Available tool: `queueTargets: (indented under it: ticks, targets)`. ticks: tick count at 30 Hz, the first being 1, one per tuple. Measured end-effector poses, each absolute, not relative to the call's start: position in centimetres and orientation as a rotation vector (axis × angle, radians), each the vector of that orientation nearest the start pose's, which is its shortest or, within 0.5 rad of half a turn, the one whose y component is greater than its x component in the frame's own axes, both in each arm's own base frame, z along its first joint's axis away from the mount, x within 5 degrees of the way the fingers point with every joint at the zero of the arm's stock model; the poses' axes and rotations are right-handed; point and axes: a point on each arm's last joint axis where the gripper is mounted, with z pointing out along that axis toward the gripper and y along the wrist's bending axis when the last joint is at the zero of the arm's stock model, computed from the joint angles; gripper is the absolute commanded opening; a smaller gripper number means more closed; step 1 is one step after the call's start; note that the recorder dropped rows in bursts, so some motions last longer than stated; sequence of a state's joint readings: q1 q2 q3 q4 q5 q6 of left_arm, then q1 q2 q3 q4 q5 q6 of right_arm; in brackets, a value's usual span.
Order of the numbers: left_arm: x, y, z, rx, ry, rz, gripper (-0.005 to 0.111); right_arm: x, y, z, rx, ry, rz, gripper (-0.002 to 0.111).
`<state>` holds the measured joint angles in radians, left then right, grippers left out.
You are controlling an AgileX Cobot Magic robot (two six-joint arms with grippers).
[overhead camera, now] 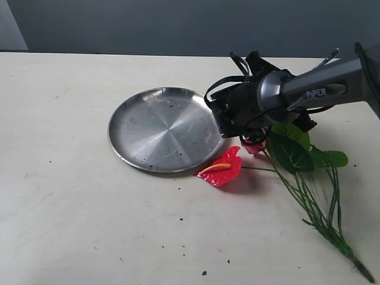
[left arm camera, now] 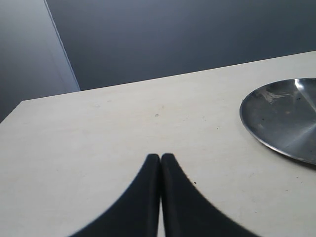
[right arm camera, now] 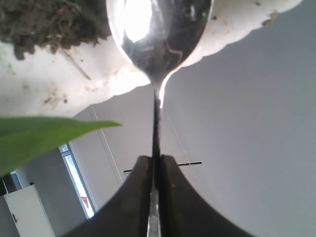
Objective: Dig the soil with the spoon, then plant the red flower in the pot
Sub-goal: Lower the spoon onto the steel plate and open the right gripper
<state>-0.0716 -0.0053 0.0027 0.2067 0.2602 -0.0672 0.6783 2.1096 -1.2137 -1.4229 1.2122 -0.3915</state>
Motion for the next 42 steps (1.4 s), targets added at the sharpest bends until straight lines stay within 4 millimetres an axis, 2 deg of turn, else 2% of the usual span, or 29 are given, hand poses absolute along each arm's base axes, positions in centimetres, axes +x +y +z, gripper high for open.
queueTargets:
  ticks: [4,12,18,23,26,27,33,37,39,42]
  targets:
    - [5.5,0.1,18.9,0.138,1.731,0.091,0.002,34.7,17.2,15.5,-2.242,1.557,-1.829,0.000]
    - [5.5,0.1,18.9,0.138,1.731,0.091,0.002,34.5,16.7,20.1,-2.083,1.615,-1.655,0.000]
    - [5.5,0.1,18.9,0.138,1.731,0.091,0.002,34.3,16.6,20.7,-1.962,1.708,-1.561,0.000]
    - [5.5,0.1,18.9,0.138,1.731,0.091,0.002,33.8,17.2,20.3,-1.774,1.936,-1.270,0.000]
    - [5.5,0.1,18.9,0.138,1.731,0.091,0.002,33.6,18.3,20.4,-1.679,2.045,-1.030,0.000]
    - [5.5,0.1,18.9,0.138,1.731,0.091,0.002,33.7,19.4,20.4,-1.623,2.069,-0.847,0.000]
    - [5.5,0.1,18.9,0.138,1.731,0.091,0.002,34.0,22.9,20.9,-1.425,2.024,-0.346,0.000]
    - [5.5,0.1,18.9,0.138,1.731,0.091,0.002,34.3,24.4,21.6,-1.258,2.052,-0.122,0.000]
    - [5.5,0.1,18.9,0.138,1.731,0.091,0.002,34.6,25.1,21.2,-1.197,2.089,-0.049,0.000]
    - [5.5,0.1,18.9,0.138,1.731,0.091,0.002,35.5,26.4,19.0,-1.097,2.195,0.069,0.000]
